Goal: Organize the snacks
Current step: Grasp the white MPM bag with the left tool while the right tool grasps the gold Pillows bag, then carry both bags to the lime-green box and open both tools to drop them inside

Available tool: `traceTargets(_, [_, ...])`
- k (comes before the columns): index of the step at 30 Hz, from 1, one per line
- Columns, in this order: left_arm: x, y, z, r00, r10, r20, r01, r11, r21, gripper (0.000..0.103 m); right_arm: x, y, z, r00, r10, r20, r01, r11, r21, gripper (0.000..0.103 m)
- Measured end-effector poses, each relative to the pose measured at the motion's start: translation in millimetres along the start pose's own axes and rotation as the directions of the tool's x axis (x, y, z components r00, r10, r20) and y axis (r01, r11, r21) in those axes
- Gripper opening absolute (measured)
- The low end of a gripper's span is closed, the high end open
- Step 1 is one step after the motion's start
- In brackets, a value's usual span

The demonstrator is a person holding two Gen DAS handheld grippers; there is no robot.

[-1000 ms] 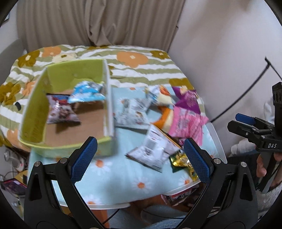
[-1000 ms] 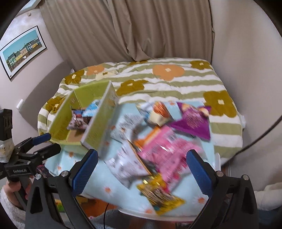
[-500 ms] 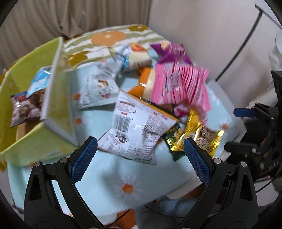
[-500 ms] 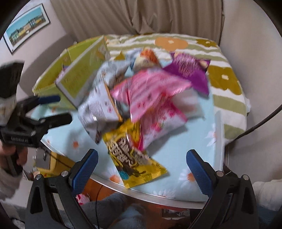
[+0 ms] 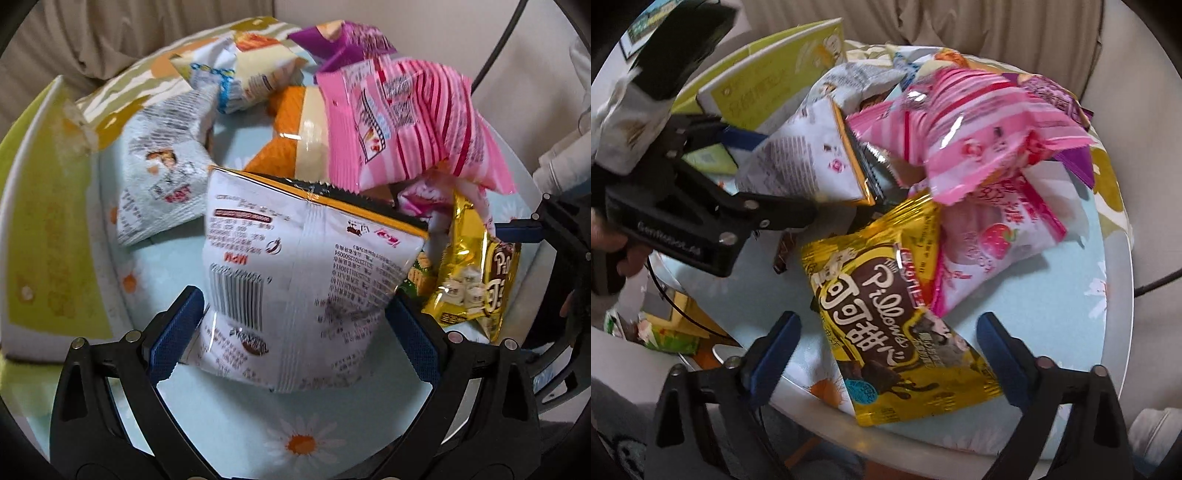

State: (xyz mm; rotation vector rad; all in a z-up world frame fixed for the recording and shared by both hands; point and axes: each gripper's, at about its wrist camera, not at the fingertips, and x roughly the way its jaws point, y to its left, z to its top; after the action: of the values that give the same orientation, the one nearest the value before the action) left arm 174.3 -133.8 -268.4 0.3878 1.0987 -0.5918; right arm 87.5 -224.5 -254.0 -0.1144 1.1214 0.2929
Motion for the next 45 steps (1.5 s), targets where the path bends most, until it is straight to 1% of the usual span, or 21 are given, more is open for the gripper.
traceTargets(1, [2,0,1,1.0,-0.006,-0.008,0.006,1.0,0.004,0.097,3,-1,1,1.0,-0.009,-0.007,0.009,1.0,-0.008,0.086])
traceTargets(4, [10,-1,1,0.999,-0.026,-0.034,0.027,1.0,0.014,0.082,7,-2,0,1.0,-0.014,-0.022,0.013,1.0,-0.009,0.076])
traceTargets(5, [12,-1,1,0.999,-0.029,-0.042,0.03,0.999,0.016,0.078,8,-1,1,1.0,-0.015,-0.024,0.014,1.0,-0.007,0.074])
traceTargets(8, [13,0,1,0.998,-0.039,-0.043,0.04,0.999,0.016,0.073,10,-3,0,1.0,-0.015,-0.026,0.015,1.0,-0.001,0.069])
traceTargets(12, [9,4,-1,0.998,-0.041,-0.039,0.041,0.999,-0.008,0.065,12,-8,0,1.0,-0.004,-0.022,0.004,1.0,-0.002,0.067])
traceTargets(14, [8,9,-2,0.998,-0.037,-0.041,0.036,0.999,-0.025,0.065,13,-9,1,1.0,-0.004,-0.023,0.004,1.0,-0.011,0.064])
traceTargets(16, [7,14,-6,0.998,-0.035,-0.044,0.033,0.998,-0.046,0.064,21,-3,5,1.0,-0.001,-0.025,0.001,1.0,-0.017,0.062])
traceTargets(22, [-5,24,-21,0.999,-0.021,-0.037,0.017,0.995,-0.102,0.064,15,12,-1,1.0,-0.008,-0.01,0.007,0.999,-0.047,0.056])
traceTargets(26, [-14,28,-31,1.0,-0.013,-0.023,0.01,0.99,-0.139,0.064,13,16,-3,1.0,0.002,-0.003,-0.002,0.998,-0.06,0.052])
traceTargets(29, [-22,34,-40,1.0,-0.009,-0.015,0.006,0.985,-0.171,0.064,9,23,-5,1.0,0.008,0.002,-0.008,0.997,-0.074,0.051])
traceTargets(37, [-51,35,-52,0.999,0.025,0.024,-0.018,0.968,-0.252,0.064,-9,32,-2,0.999,0.032,0.028,-0.029,0.994,-0.101,0.05])
traceTargets(45, [-84,36,-58,0.995,0.076,0.071,-0.048,0.944,-0.328,0.064,-33,27,-3,0.995,0.079,0.061,-0.069,0.987,-0.144,0.05])
